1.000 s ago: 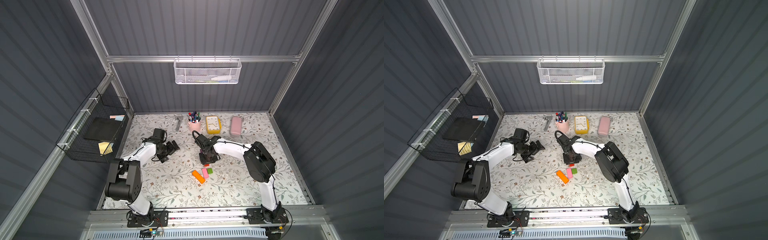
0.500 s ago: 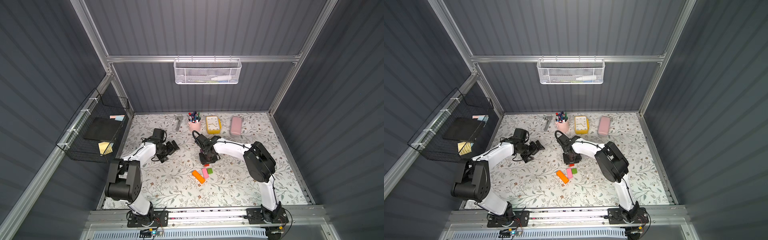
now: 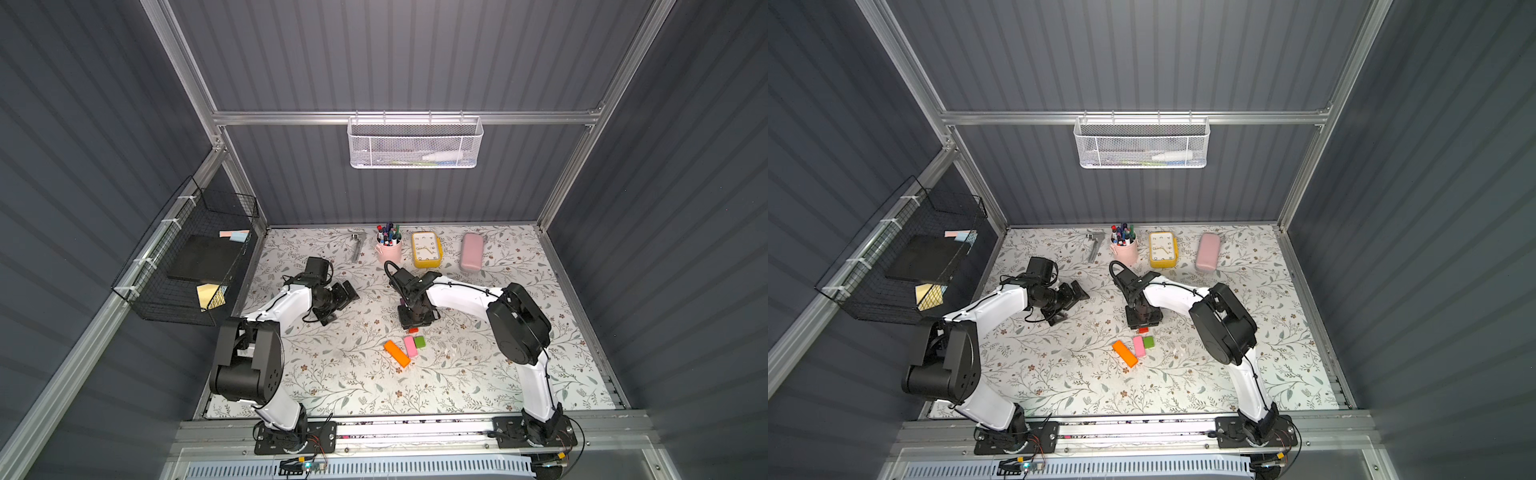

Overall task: Assemble the number 6 with building blocks
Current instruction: Assemble the building block at the center of the board.

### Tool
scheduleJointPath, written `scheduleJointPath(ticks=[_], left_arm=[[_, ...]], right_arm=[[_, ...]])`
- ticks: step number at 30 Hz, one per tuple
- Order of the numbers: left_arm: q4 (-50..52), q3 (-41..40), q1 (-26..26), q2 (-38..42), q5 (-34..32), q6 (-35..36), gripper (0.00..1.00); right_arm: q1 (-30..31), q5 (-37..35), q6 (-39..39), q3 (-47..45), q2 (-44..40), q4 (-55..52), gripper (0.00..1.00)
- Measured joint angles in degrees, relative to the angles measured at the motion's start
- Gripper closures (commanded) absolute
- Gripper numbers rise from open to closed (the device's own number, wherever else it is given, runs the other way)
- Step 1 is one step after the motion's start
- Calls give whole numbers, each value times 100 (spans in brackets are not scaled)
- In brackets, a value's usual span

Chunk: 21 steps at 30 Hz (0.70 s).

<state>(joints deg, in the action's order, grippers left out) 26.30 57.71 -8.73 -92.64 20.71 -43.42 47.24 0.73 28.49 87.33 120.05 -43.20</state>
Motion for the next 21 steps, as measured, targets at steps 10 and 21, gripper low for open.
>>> scheduleJointPath(ticks=[10,21], left_arm=[[0,0,0,0,-2,0,1],[0,0,0,0,-4,0,1]], right_arm=[[0,-258,7,0,-225,-50,51],[68,-138,-122,-92,-1390,-133,52]])
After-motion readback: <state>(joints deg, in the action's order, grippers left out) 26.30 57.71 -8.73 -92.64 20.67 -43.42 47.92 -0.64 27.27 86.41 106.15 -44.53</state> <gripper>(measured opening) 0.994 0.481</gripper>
